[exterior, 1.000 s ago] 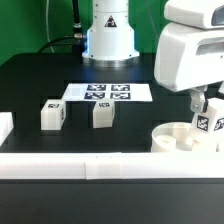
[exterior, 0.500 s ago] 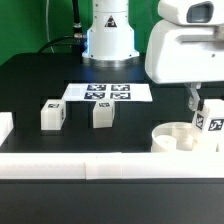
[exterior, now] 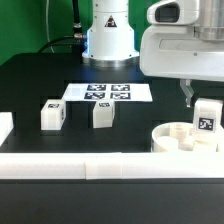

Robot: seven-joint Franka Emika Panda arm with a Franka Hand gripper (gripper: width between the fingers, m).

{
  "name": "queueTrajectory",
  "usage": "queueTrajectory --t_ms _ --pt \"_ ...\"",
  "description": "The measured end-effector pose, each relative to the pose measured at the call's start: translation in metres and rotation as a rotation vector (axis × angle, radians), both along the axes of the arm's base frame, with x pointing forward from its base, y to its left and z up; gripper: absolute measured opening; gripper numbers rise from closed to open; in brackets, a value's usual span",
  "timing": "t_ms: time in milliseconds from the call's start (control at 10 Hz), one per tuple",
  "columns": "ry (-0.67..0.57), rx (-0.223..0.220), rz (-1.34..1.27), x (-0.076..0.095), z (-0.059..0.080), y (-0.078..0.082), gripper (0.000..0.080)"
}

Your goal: Assemble stool

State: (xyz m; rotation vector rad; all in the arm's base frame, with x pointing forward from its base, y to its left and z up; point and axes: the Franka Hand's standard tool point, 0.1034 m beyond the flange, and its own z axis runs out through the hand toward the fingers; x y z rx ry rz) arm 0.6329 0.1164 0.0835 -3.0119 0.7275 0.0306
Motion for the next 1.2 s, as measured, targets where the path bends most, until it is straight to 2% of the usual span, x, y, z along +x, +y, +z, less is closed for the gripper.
queueTrajectory --t_ms 400,700,900,1200 --pt "0.009 0.009 -0.224 0.0004 -0.0002 -0.0001 0.0337" --pt "0.001 0.079 -0.586 -0.0013 -0.0022 -0.0041 0.0337" --pt "-0.005 0.150 -0.863 -0.0030 -0.0034 -0.0062 0.0337" --pt "0.058 0.186 -1.137 -0.0047 -0.0040 -0.0050 0.0337"
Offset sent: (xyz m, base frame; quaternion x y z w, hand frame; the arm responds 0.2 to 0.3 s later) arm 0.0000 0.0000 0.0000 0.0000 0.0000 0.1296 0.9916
